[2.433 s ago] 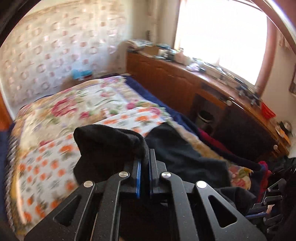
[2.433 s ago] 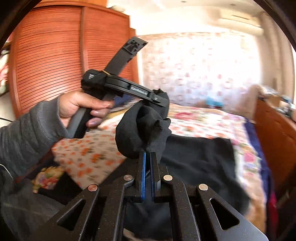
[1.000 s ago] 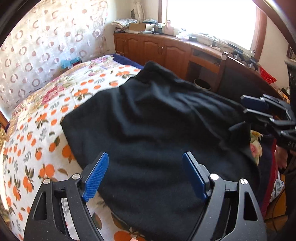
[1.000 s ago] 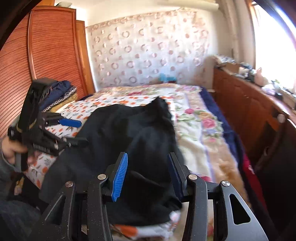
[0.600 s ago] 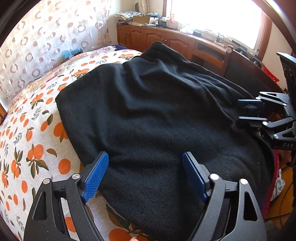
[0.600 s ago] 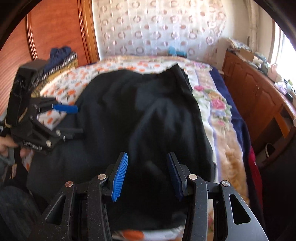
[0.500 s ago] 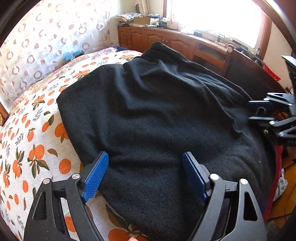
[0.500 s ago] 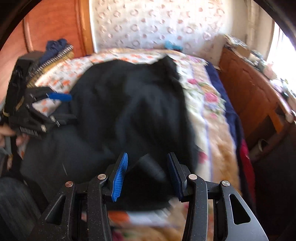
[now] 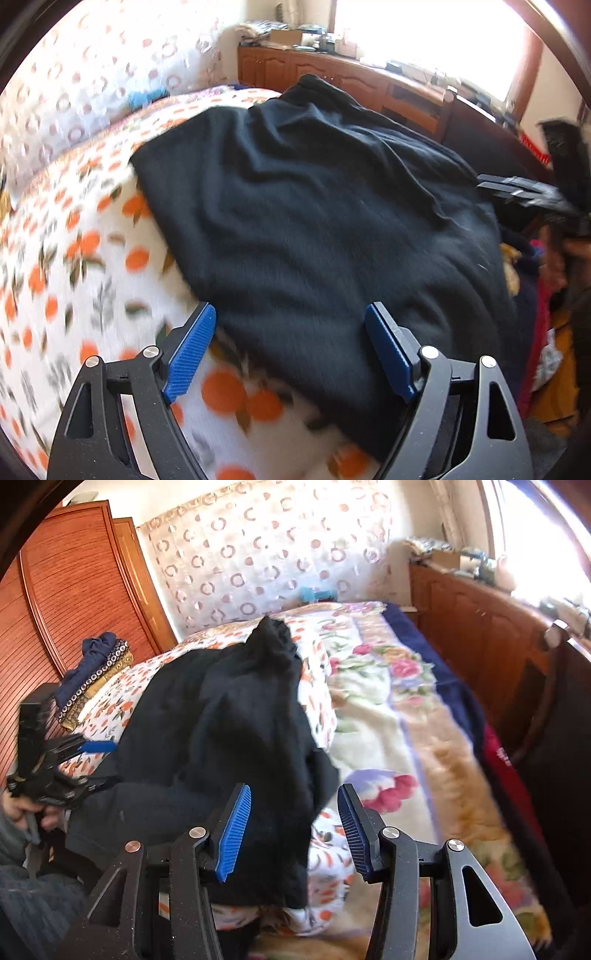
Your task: Fold small clothes
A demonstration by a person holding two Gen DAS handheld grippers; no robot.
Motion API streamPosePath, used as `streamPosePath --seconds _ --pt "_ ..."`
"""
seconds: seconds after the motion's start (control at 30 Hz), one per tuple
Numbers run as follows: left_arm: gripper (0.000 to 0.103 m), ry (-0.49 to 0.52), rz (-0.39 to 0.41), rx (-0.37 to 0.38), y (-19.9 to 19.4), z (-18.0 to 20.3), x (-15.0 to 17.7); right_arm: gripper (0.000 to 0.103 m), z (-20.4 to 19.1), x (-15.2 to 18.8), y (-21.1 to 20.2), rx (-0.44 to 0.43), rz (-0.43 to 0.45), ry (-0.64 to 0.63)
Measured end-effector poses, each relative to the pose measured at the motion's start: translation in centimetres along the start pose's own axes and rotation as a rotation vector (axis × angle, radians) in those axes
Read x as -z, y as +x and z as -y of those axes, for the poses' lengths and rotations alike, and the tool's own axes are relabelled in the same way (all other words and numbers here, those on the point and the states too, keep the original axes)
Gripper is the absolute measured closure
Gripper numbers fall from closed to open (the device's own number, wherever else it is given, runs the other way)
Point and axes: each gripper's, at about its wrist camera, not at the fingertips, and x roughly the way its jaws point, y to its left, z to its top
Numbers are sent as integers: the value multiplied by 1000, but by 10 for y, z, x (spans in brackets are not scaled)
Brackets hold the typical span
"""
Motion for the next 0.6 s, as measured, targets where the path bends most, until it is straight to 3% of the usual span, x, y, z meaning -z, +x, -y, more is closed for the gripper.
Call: streamPosePath --seconds 0.1,0.27,0.43,0.53,0.6 --pt "27 -45 1 51 -12 -2 15 52 2 3 13 -29 -24 2" --pt "53 -77 -12 110 -29 4 35 52 9 12 10 -72 -47 16" --pt "63 -39 -28 133 -34 18 43 52 11 10 7 -77 -54 -11" --pt "75 -11 -29 124 -35 25 40 66 3 12 11 -42 -47 -52" --pt "87 -7 -19 131 -37 26 38 84 0 11 11 -43 -36 -78"
